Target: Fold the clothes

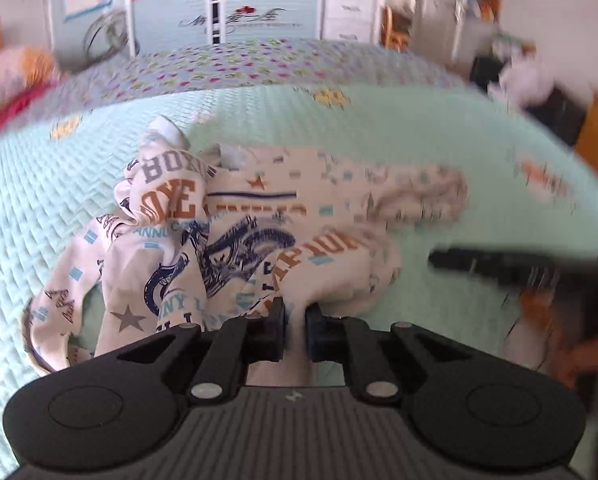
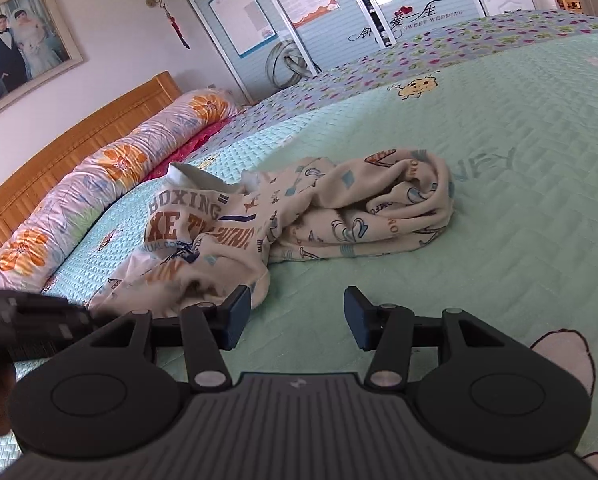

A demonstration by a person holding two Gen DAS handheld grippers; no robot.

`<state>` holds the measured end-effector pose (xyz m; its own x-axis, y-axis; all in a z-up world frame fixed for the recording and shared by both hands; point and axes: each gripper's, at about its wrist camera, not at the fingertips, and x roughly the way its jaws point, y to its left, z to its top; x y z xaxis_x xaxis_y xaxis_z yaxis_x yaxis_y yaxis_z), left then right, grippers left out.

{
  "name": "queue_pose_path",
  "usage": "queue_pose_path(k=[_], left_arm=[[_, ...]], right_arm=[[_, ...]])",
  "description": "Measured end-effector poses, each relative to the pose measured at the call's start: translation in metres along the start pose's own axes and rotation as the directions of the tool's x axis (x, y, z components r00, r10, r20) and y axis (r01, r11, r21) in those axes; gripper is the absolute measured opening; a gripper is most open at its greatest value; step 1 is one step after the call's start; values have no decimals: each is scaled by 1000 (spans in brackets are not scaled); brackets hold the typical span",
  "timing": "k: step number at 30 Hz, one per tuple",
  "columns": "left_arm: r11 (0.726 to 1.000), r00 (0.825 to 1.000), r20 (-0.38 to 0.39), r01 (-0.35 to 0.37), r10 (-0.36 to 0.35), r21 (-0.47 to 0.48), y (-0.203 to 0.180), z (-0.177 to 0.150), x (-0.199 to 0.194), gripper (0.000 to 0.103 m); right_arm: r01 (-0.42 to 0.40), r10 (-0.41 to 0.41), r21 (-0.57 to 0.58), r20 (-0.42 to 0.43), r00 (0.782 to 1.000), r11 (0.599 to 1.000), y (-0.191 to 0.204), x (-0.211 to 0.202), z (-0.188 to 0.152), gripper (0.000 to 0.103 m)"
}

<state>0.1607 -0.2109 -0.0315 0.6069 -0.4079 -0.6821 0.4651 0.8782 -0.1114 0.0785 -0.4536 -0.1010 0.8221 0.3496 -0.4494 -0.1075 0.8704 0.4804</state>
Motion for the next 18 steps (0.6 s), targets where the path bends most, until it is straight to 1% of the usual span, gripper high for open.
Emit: queue_pose_path(k=[2, 3, 4, 5, 6, 8, 9, 11, 12, 14, 15, 17, 18], left_arm=[[998, 1000, 4, 25, -25, -62, 9, 7, -4, 11], [993, 998, -9, 64, -65, -99, 14, 9, -4, 10], [981, 990, -35, 130, -136, -144, 19, 9, -1, 11], [963, 977, -60, 189, -204, -193, 23, 8, 2, 11], [943, 963, -83, 232, -258, -237, 24, 4, 4, 11], [914, 934, -121, 294, -337, -280, 18, -4, 9, 11], [914, 929, -133, 301, -346, -271, 11, -7, 9, 11], [931, 939, -134, 281, -317, -235, 0, -9, 10, 11], [926, 938, -130, 284, -322, -248, 1, -9, 12, 11], [892, 921, -113, 321, -372, -317, 8, -6, 14, 11], [878, 916, -94, 339, -390, -338, 12, -4, 12, 11], [869, 921, -46, 348, -387, -353, 20, 1, 4, 11], [860, 920, -25, 356, -392, -366, 25, 3, 1, 11]], right_arm=[[-17, 17, -6, 0, 1000, 1000, 5, 2, -1, 53], [-26, 26, -9, 0, 1000, 1000, 8, 3, -1, 53], [-38, 38, -16, -3, 999, 999, 12, 4, -2, 53], [-51, 51, -24, -7, 999, 998, 16, 5, -3, 53], [-70, 69, -31, -15, 997, 997, 20, 6, -4, 53], [-111, 109, -43, -31, 994, 993, 27, 8, -5, 53], [-113, 111, -51, -39, 993, 992, 30, 9, -6, 53], [-87, 84, -59, -55, 995, 994, 29, 11, -7, 53], [-70, 66, -53, -64, 996, 996, 27, 13, -8, 54], [-61, 58, -41, -76, 995, 997, 22, 14, -9, 54], [-61, 57, -42, -77, 995, 997, 22, 14, -9, 54], [-57, 53, -52, -79, 996, 997, 23, 14, -9, 54], [-53, 48, -60, -80, 996, 997, 24, 15, -9, 54]])
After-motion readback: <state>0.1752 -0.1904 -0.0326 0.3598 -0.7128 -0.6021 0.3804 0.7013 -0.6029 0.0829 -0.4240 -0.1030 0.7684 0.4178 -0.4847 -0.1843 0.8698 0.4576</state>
